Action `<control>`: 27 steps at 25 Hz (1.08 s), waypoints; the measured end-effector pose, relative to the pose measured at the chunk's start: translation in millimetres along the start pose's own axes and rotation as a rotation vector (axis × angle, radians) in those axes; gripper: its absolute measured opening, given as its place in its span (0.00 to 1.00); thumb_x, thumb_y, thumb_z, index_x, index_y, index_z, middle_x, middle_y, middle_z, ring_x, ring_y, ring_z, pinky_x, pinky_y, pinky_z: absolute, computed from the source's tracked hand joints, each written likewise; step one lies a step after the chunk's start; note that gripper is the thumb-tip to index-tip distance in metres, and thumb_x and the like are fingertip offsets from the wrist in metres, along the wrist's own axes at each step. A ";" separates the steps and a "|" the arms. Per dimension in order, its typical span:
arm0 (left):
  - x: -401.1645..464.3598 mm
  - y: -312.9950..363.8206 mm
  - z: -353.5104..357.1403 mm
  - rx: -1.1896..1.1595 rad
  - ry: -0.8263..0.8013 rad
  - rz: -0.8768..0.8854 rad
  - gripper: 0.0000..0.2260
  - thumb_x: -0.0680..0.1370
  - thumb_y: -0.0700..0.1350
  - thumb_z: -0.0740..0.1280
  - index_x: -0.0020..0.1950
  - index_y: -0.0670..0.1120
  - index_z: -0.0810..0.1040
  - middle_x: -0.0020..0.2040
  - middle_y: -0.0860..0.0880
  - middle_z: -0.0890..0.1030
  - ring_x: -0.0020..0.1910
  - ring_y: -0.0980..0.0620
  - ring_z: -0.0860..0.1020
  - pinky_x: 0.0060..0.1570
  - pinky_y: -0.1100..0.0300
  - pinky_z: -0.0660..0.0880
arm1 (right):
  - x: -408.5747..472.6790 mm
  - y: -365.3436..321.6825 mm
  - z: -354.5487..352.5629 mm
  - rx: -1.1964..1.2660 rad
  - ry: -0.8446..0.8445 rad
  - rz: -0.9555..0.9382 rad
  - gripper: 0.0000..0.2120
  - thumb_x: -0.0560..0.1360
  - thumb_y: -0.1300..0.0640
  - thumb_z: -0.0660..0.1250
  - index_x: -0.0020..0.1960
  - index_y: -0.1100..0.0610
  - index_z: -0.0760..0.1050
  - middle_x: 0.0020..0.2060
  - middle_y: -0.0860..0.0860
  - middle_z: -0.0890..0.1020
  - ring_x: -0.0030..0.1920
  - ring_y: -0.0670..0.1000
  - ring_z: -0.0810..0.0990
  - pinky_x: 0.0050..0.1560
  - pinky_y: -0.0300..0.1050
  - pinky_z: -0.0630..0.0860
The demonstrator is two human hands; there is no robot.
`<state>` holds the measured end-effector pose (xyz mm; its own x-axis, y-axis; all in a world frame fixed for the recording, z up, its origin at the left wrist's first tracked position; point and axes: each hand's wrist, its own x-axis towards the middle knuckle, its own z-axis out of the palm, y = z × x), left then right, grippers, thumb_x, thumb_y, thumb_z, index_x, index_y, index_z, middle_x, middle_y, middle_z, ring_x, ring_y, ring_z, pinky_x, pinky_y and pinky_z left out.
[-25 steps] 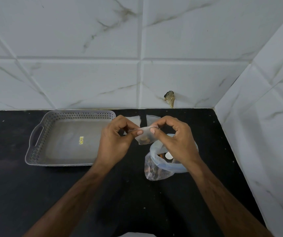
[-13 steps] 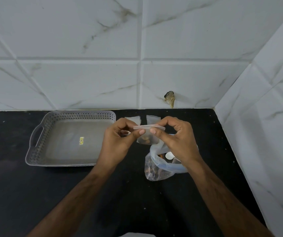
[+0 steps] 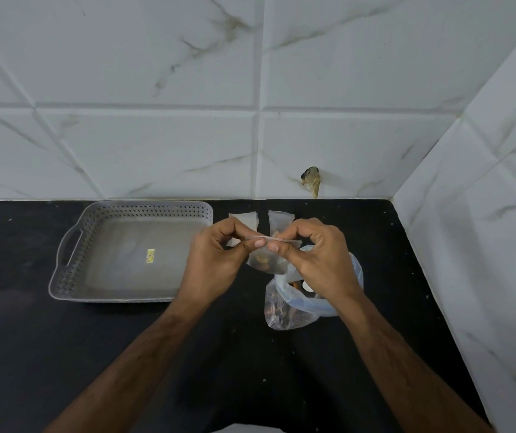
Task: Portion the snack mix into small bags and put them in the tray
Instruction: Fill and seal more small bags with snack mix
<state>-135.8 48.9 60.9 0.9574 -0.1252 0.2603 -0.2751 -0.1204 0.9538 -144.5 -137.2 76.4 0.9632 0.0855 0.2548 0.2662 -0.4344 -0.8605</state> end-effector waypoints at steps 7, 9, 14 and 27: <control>11.7 -15.0 -13.8 -0.229 0.051 -0.115 0.07 0.67 0.39 0.77 0.38 0.41 0.79 0.36 0.49 0.84 0.38 0.53 0.83 0.42 0.62 0.80 | 12.4 6.0 -12.1 0.112 -0.046 0.164 0.04 0.70 0.56 0.78 0.44 0.54 0.86 0.38 0.47 0.85 0.44 0.51 0.84 0.50 0.58 0.81; 11.2 -17.9 -14.0 -0.253 0.018 -0.119 0.07 0.68 0.38 0.76 0.39 0.40 0.79 0.37 0.49 0.85 0.38 0.53 0.83 0.42 0.63 0.80 | 13.8 8.7 -10.1 0.092 -0.065 0.163 0.04 0.71 0.56 0.78 0.43 0.54 0.85 0.37 0.47 0.85 0.43 0.51 0.83 0.51 0.58 0.81; 29.4 -26.8 -4.2 -0.292 -0.025 -0.175 0.08 0.71 0.37 0.74 0.43 0.37 0.76 0.38 0.46 0.83 0.37 0.55 0.83 0.38 0.63 0.80 | 29.7 24.7 -12.1 0.084 -0.142 0.181 0.04 0.74 0.55 0.75 0.48 0.53 0.82 0.43 0.47 0.85 0.48 0.49 0.84 0.55 0.55 0.81; 58.9 -122.2 18.6 0.003 -0.010 -0.579 0.05 0.83 0.41 0.64 0.55 0.49 0.79 0.55 0.50 0.84 0.55 0.49 0.83 0.51 0.53 0.81 | 105.9 150.5 -46.2 0.184 -0.211 0.576 0.09 0.80 0.61 0.66 0.58 0.64 0.80 0.50 0.53 0.86 0.50 0.47 0.86 0.50 0.43 0.83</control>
<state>-47.4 37.9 -43.1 0.9510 -0.0470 -0.3057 0.2935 -0.1746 0.9399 -4.1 -234.9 -5.7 0.9353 0.0672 -0.3474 -0.3124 -0.3040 -0.9000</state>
